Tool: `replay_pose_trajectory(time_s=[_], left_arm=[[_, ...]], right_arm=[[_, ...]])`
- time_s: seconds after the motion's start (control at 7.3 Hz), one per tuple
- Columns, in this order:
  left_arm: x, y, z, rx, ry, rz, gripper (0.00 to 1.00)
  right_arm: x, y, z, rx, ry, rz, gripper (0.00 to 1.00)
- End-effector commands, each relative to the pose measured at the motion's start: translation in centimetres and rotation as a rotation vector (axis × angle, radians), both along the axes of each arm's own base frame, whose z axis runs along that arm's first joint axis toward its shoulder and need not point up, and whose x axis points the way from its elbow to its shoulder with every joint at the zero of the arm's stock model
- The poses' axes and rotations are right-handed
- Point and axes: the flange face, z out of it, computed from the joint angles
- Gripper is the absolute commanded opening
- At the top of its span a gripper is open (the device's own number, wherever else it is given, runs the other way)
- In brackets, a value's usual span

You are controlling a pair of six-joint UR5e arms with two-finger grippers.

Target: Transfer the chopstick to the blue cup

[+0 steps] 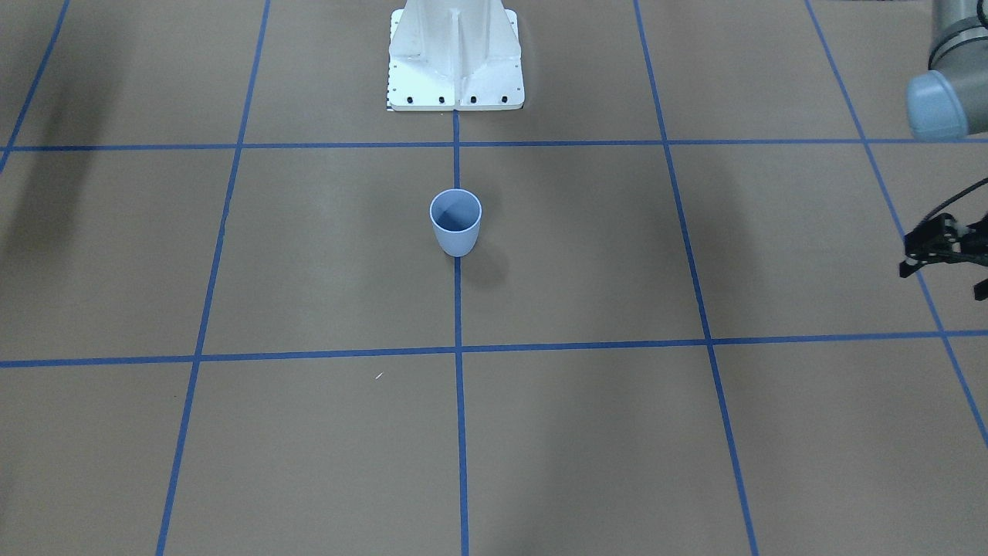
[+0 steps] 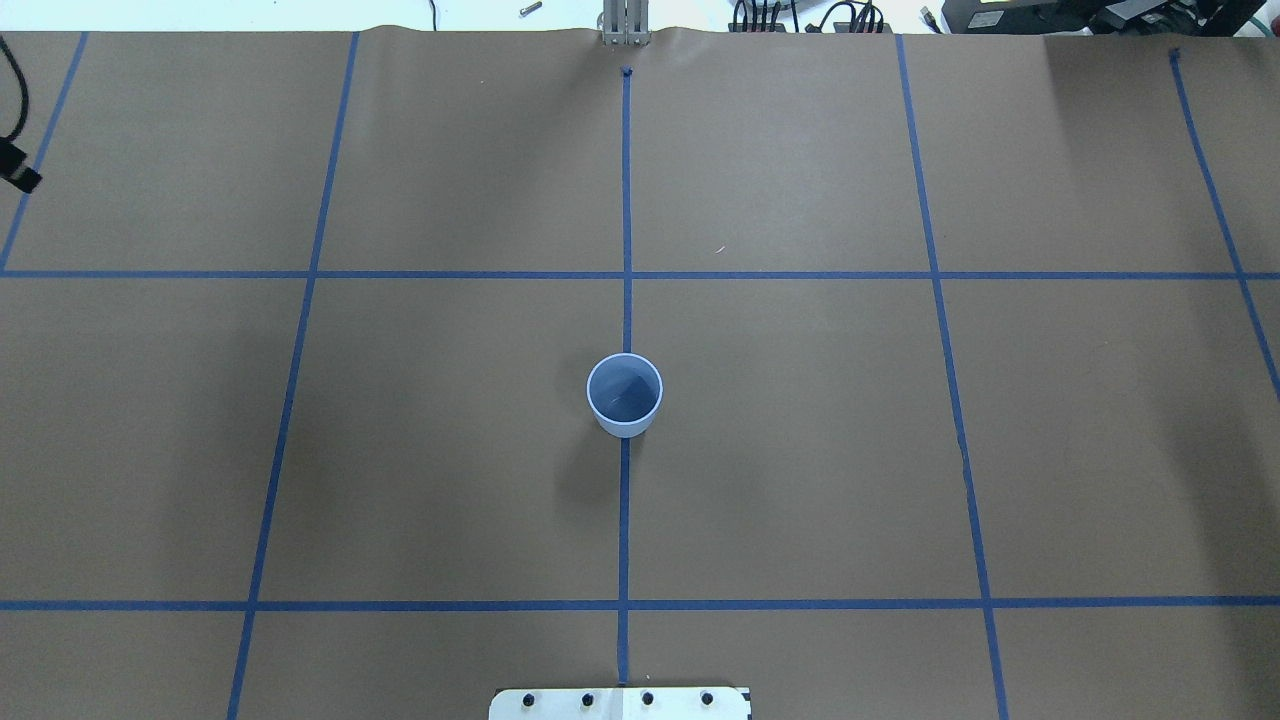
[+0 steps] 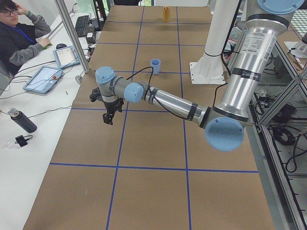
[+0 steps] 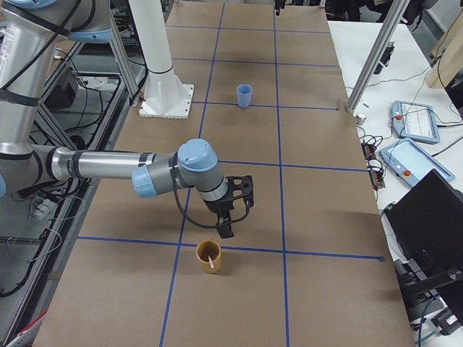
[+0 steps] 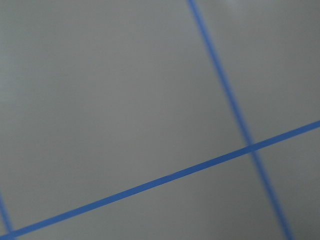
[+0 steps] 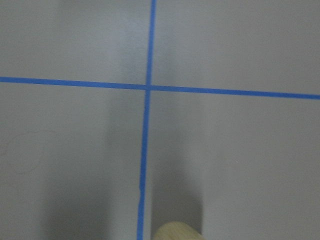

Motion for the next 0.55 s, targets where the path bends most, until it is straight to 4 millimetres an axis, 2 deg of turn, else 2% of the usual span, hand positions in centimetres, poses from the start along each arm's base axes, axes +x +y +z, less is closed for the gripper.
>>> replay_pose_trajectory(time_s=[0.0, 0.14, 0.27, 0.41], left_arm=[[-3.3, -0.1, 4.3, 0.011, -0.021, 0.039, 0.99], [-3.4, 0.3, 5.0, 0.001, -0.022, 0.039, 0.98], [-3.4, 0.4, 5.1, 0.000, -0.023, 0.039, 0.98], [-3.4, 0.5, 5.2, -0.002, -0.023, 0.040, 0.98]], right_arm=[[3.8, 4.2, 3.6, -0.146, -0.049, 0.215, 1.00], [3.8, 4.1, 3.9, -0.188, -0.082, 0.311, 1.00], [3.8, 4.2, 6.1, -0.179, -0.110, 0.383, 1.00], [3.6, 3.8, 6.8, -0.159, -0.155, 0.468, 0.99]])
